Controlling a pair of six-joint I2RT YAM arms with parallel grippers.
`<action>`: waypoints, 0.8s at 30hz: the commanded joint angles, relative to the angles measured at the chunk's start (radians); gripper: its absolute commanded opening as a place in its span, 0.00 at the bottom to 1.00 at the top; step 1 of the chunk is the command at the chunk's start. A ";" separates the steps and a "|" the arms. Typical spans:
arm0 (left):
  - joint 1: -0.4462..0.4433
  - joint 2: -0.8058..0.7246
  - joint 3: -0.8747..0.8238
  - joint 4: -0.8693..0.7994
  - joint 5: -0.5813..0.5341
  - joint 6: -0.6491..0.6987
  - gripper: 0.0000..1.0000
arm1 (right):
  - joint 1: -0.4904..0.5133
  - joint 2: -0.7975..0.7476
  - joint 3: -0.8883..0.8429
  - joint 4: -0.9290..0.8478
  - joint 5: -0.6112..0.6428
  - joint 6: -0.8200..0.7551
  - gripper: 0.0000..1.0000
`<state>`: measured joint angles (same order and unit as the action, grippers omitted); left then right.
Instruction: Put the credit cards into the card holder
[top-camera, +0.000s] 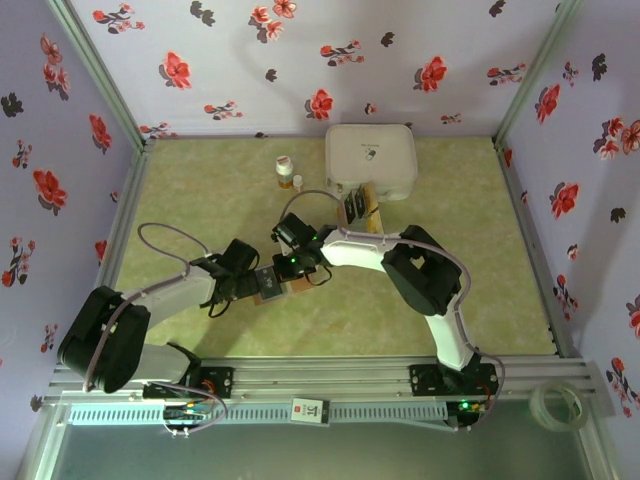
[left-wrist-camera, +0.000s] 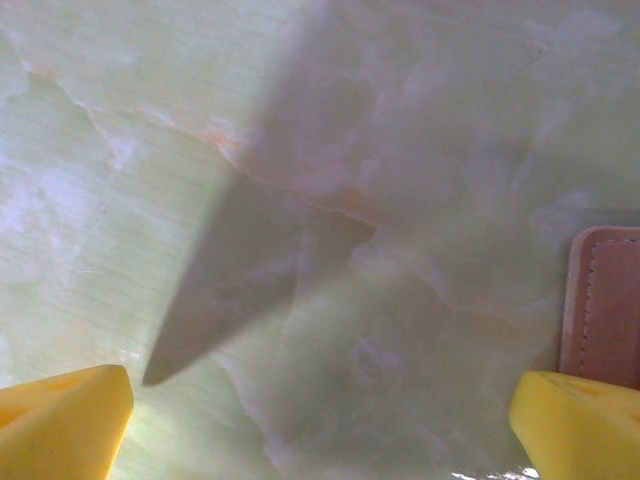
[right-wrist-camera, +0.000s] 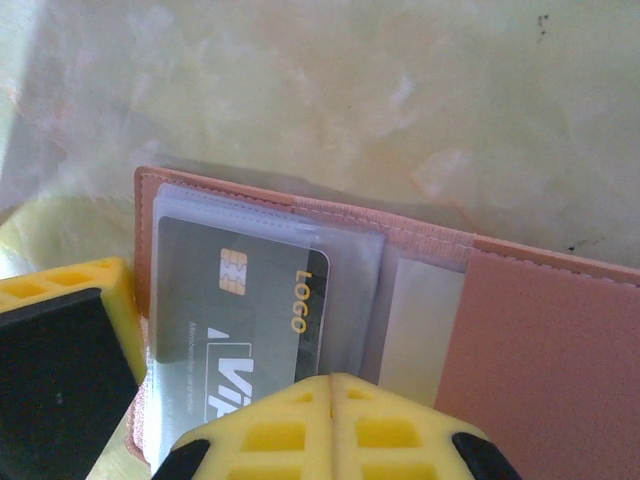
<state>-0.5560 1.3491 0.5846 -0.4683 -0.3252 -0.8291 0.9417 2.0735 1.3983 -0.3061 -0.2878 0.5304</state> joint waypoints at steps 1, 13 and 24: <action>-0.001 0.039 -0.008 0.027 0.001 0.012 1.00 | 0.020 0.017 0.025 0.002 -0.034 0.016 0.06; -0.003 0.035 -0.007 0.028 0.003 0.016 1.00 | 0.024 0.012 0.027 -0.010 -0.028 0.012 0.10; -0.003 0.007 0.004 0.005 -0.001 0.020 1.00 | 0.010 -0.062 0.046 -0.088 0.033 -0.035 0.34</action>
<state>-0.5560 1.3457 0.5850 -0.4717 -0.3256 -0.8284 0.9463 2.0640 1.4128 -0.3664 -0.2577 0.5190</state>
